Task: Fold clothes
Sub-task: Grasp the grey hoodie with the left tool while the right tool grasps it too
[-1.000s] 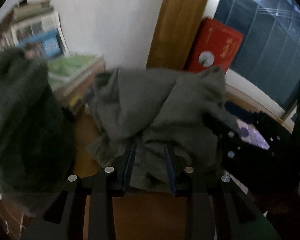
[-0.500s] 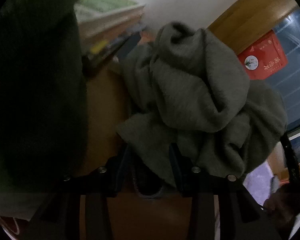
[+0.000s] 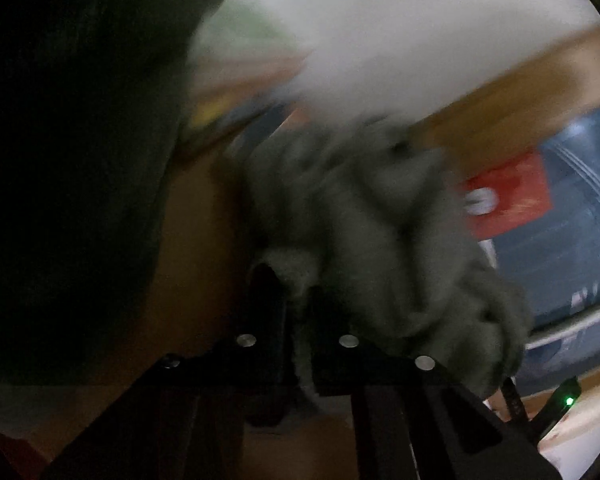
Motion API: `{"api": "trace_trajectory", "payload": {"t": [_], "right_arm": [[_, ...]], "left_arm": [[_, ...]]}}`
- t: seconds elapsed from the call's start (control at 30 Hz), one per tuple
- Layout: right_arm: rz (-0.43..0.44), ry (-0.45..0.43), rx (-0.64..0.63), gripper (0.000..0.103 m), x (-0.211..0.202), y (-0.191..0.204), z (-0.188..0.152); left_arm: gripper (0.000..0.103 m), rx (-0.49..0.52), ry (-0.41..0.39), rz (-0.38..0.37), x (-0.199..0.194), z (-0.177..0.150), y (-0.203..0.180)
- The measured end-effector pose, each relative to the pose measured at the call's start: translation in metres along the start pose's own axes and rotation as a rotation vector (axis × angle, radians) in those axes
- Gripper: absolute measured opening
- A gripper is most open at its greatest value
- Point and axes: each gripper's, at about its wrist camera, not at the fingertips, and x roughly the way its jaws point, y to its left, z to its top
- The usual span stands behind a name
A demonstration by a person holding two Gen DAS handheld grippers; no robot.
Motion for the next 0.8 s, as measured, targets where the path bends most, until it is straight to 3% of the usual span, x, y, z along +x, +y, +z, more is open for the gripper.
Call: {"api": "trace_trajectory", "payload": {"t": [0.03, 0.1, 0.13, 0.2, 0.27, 0.4, 0.53, 0.63, 0.8], "right_arm": [[-0.01, -0.04, 0.01, 0.02, -0.01, 0.0, 0.002], [-0.019, -0.116, 0.032, 0.042, -0.03, 0.001, 0.005], [0.018, -0.135, 0.035, 0.048, -0.038, 0.005, 0.008], [0.13, -0.153, -0.007, 0.067, -0.053, 0.022, 0.014], [0.292, -0.157, -0.06, 0.072, -0.066, 0.043, 0.02], [0.655, -0.11, -0.062, 0.073, -0.079, 0.071, 0.027], [0.662, -0.093, -0.278, 0.073, -0.085, 0.103, 0.009], [0.684, -0.081, -0.318, 0.073, -0.082, 0.113, -0.001], [0.619, -0.175, -0.423, 0.073, -0.07, 0.155, -0.005]], "left_arm": [[0.007, 0.06, -0.034, -0.011, -0.012, -0.003, -0.017], [0.007, 0.164, -0.074, -0.032, -0.03, -0.009, -0.043], [0.007, 0.223, -0.093, -0.045, -0.039, -0.011, -0.055], [0.007, 0.341, -0.131, -0.071, -0.056, -0.016, -0.079], [0.007, 0.448, -0.147, -0.102, -0.064, -0.023, -0.103], [0.007, 0.461, -0.16, -0.149, -0.066, -0.014, -0.112], [0.007, 0.466, -0.172, -0.196, -0.068, -0.004, -0.119], [0.006, 0.479, -0.193, -0.206, -0.077, 0.0, -0.131], [0.006, 0.522, -0.23, -0.215, -0.093, -0.001, -0.152]]}}
